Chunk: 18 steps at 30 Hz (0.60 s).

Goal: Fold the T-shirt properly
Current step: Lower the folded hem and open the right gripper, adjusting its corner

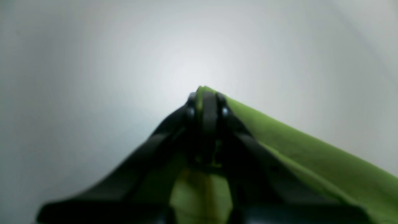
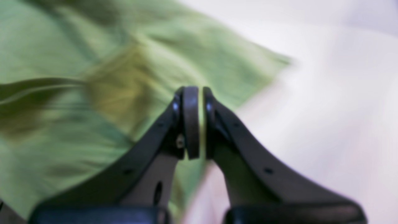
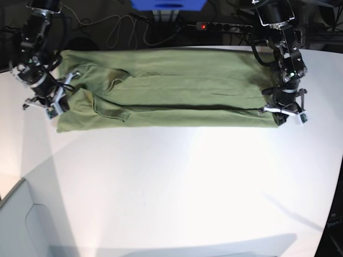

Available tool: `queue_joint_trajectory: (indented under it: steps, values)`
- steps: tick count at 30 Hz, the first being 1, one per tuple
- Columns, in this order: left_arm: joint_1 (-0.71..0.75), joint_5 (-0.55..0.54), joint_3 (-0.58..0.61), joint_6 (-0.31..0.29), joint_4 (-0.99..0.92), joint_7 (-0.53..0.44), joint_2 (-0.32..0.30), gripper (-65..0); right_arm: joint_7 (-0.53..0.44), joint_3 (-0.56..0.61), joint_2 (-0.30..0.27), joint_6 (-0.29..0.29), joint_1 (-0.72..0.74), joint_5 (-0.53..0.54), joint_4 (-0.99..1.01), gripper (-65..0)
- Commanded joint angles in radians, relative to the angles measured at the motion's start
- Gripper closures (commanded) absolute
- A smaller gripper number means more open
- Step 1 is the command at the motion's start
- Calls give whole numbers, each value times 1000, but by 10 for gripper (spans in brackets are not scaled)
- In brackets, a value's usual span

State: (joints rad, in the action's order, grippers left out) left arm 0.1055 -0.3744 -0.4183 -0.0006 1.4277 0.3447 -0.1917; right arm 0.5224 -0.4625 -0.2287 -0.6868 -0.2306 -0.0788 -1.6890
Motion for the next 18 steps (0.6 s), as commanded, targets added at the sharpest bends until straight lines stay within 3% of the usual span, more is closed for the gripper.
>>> queue_joint_trajectory:
  steps: [1,8,15,18]
  values:
    - [1,-4,-4,0,22,-23,-12,0,-18,-3,1,-11,27,15,-18,-1]
    - [3,-4,-9,0,22,-23,-10,0,-11,74,91,-11,116,12,-13,-3]
    - [15,-4,-7,0,20,-28,-10,0,195,181,160,-11,204,12,5,-2]
    - [15,-4,-6,0,14,-28,-10,0,235,183,167,-11,247,12,51,-2]
